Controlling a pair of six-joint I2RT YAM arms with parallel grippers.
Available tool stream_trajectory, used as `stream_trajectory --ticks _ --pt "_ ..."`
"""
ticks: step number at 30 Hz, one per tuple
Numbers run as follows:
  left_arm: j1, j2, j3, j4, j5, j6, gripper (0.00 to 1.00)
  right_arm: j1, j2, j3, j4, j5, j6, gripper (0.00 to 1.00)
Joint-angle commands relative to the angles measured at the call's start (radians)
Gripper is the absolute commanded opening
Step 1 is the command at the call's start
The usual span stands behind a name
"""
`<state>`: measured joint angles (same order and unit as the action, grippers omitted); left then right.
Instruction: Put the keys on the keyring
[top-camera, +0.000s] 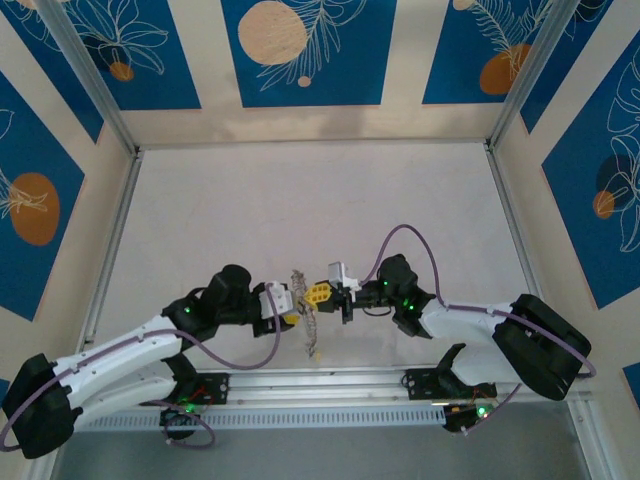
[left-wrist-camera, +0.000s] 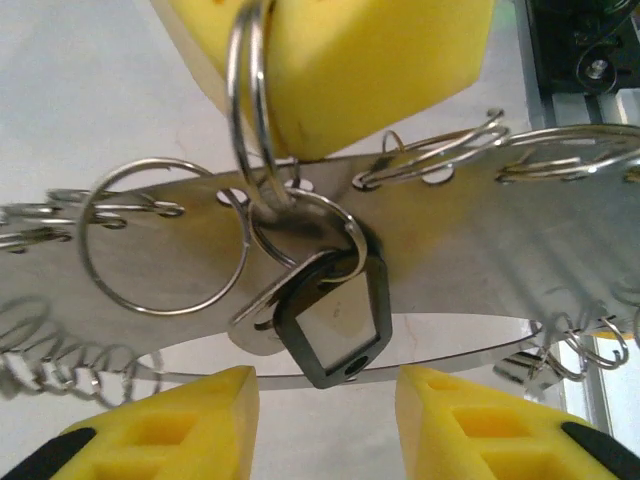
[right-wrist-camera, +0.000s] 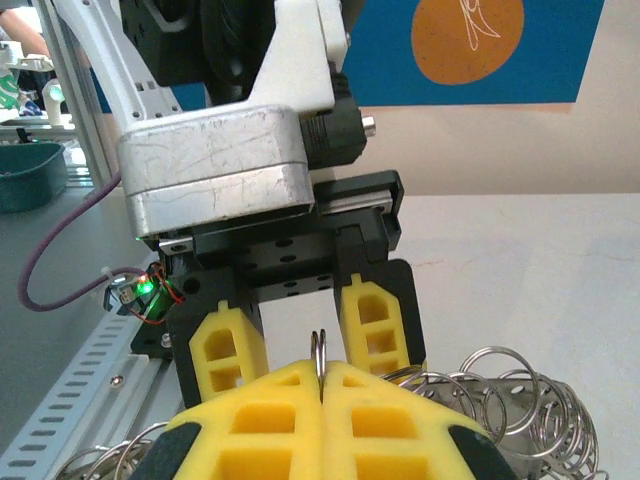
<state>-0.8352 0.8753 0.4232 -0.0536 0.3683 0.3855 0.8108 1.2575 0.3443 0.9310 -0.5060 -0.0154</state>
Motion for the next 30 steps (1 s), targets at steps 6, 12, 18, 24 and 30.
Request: stream_trajectory --ticks 6,12,18,24,30 --pt "0.006 0.014 -0.051 0.206 0.062 -0.089 0.43 -0.004 -0.021 0.011 0.048 -0.026 -0.009 0.00" --pt "0.006 0.008 -0.054 0.210 0.010 -0.075 0.49 -0.004 -0.019 0.018 0.038 -0.035 -0.009 0.00" --pt "0.006 0.014 -0.059 0.254 0.060 -0.062 0.34 -0.004 -0.020 0.024 0.034 -0.040 -0.011 0.00" --pt "0.007 -0.035 -0.058 0.202 0.063 -0.005 0.22 -0.004 -0.025 0.024 0.010 -0.017 -0.022 0.00" --pt "0.012 -0.093 -0.039 0.087 0.034 0.035 0.11 -0.002 -0.048 0.030 -0.076 0.004 -0.079 0.00"
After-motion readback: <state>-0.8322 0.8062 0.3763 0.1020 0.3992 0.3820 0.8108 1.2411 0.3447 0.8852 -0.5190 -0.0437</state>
